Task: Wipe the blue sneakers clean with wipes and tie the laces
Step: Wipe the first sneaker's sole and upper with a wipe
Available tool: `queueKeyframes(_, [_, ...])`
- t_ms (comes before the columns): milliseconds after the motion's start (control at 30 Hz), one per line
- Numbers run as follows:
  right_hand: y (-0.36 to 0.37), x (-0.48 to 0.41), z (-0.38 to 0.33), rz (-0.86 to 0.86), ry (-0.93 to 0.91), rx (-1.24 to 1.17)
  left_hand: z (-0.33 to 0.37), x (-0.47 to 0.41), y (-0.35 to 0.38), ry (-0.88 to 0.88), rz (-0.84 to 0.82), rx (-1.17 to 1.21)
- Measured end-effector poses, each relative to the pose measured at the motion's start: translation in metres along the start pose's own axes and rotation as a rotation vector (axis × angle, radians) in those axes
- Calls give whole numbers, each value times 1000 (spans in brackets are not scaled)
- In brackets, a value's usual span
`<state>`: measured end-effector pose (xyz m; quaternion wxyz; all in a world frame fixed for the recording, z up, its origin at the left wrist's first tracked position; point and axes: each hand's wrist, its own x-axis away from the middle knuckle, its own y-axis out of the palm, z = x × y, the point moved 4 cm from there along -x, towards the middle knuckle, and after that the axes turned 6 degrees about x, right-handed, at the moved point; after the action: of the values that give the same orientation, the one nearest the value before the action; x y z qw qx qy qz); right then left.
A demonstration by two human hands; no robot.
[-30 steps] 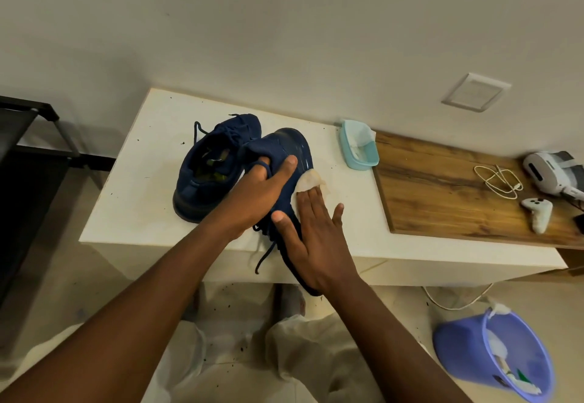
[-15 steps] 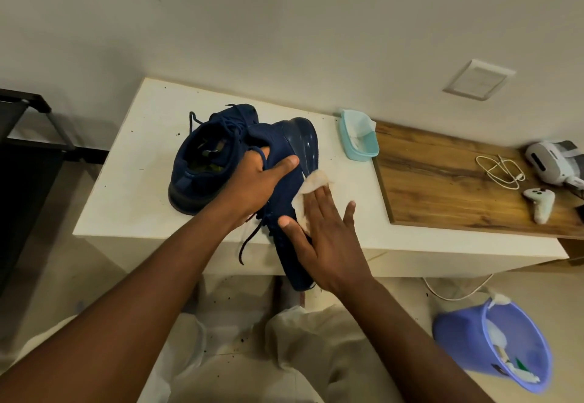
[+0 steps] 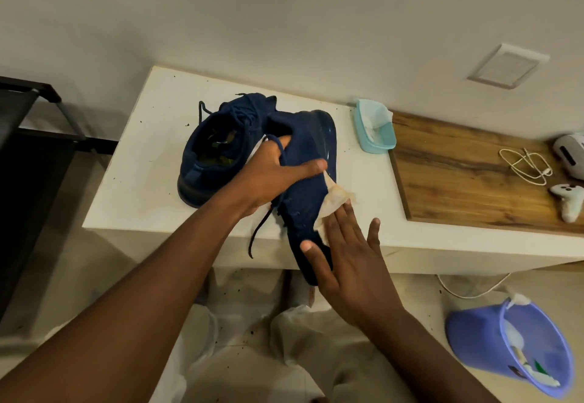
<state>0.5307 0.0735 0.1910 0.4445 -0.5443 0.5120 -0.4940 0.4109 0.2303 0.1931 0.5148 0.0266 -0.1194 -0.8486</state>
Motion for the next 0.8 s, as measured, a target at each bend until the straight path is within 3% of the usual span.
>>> queueKeyframes(100, [2,-23,9,24,63,-69,-1,-1,7,-14,-81,-40])
queueKeyframes(200, [-3,-34,12,29,71,-68,0,-6,14,4,-12,-29])
queueKeyframes(367, [-30,-33,20,109,27,-7,-6,-19,20,-11,80,187])
queueKeyframes(567, [-1,18,31,8,-52,189,-25,-21,14,-41,118,131])
queueKeyframes(800, [-15,-22,25,0,-39,99,-25,-20,11,-2,170,68])
